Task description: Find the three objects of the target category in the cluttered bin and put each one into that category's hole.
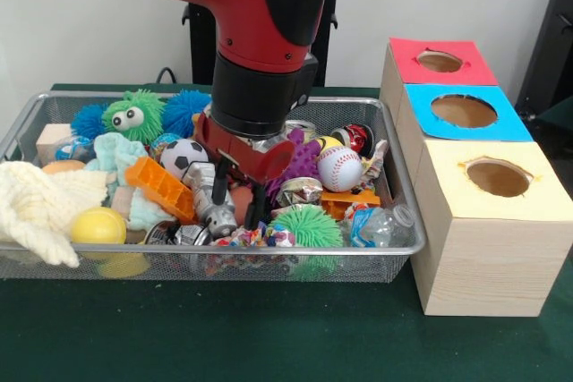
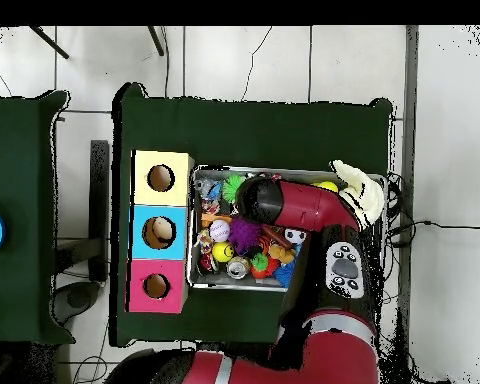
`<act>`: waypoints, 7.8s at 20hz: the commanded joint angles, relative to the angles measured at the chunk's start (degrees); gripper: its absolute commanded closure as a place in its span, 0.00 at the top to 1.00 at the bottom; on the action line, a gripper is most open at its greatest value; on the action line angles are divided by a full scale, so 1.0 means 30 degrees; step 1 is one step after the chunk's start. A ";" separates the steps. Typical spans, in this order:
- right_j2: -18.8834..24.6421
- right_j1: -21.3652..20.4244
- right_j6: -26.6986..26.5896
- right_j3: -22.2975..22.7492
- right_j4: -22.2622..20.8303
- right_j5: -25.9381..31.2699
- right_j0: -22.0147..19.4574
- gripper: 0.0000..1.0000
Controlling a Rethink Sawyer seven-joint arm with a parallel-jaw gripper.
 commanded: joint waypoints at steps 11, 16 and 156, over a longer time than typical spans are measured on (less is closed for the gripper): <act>0.1458 0.1634 0.0149 0.0662 -0.0983 -0.1265 -0.0281 1.00; 0.1588 0.1918 0.0376 0.0555 -0.0799 -0.1594 -0.0266 1.00; 0.1555 -0.1439 -0.0004 0.2378 -0.0316 0.2224 0.1328 0.00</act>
